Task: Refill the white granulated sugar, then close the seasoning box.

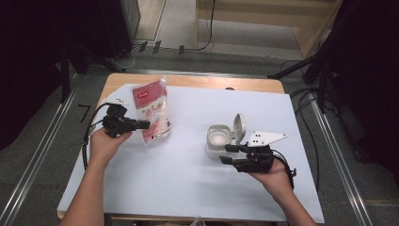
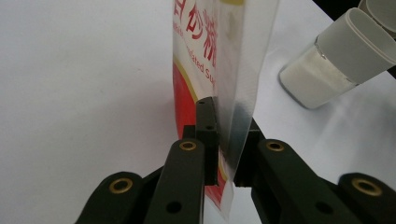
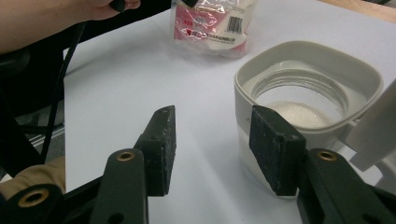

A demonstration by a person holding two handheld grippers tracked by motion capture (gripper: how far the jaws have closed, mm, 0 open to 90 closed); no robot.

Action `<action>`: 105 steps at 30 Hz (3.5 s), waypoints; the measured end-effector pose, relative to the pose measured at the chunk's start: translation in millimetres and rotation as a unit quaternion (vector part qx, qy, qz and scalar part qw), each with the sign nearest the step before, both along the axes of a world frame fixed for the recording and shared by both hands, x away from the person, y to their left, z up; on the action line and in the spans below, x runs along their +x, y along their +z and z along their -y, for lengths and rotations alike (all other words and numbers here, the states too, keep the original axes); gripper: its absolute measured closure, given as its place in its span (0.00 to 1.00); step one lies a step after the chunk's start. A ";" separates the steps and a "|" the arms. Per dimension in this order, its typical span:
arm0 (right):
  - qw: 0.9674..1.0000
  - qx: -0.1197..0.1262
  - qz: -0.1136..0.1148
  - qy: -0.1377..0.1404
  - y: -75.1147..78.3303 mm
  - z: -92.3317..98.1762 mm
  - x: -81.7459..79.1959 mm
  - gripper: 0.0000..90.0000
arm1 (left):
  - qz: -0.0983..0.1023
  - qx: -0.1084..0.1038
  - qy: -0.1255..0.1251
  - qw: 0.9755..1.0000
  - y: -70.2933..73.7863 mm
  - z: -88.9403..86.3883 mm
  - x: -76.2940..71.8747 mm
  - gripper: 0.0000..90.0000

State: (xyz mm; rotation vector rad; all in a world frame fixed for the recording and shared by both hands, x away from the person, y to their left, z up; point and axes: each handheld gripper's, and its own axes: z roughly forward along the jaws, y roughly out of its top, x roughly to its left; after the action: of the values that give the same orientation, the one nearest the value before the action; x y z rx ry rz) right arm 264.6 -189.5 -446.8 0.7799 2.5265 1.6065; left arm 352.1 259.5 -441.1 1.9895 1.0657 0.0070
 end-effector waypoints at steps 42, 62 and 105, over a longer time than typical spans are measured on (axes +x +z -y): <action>1.000 -0.010 0.003 -0.014 -0.2 1.5 2.3 0.58 | 0.018 0.029 -0.031 0.999 -2.8 0.3 -18.0 0.85; 1.000 -0.002 -0.001 -0.021 3.4 5.7 5.0 0.57 | 0.046 0.020 -0.033 0.998 0.1 -4.9 -24.4 0.62; 0.998 -0.030 -0.042 -0.037 21.7 48.0 15.1 1.00 | 0.053 0.025 -0.019 0.998 10.3 -27.8 -45.1 0.41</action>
State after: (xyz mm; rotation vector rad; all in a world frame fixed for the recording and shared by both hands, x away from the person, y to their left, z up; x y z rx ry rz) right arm 279.7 -237.5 -425.1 0.9411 2.5552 1.4988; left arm 306.9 287.3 -430.8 2.0295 0.9678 0.1187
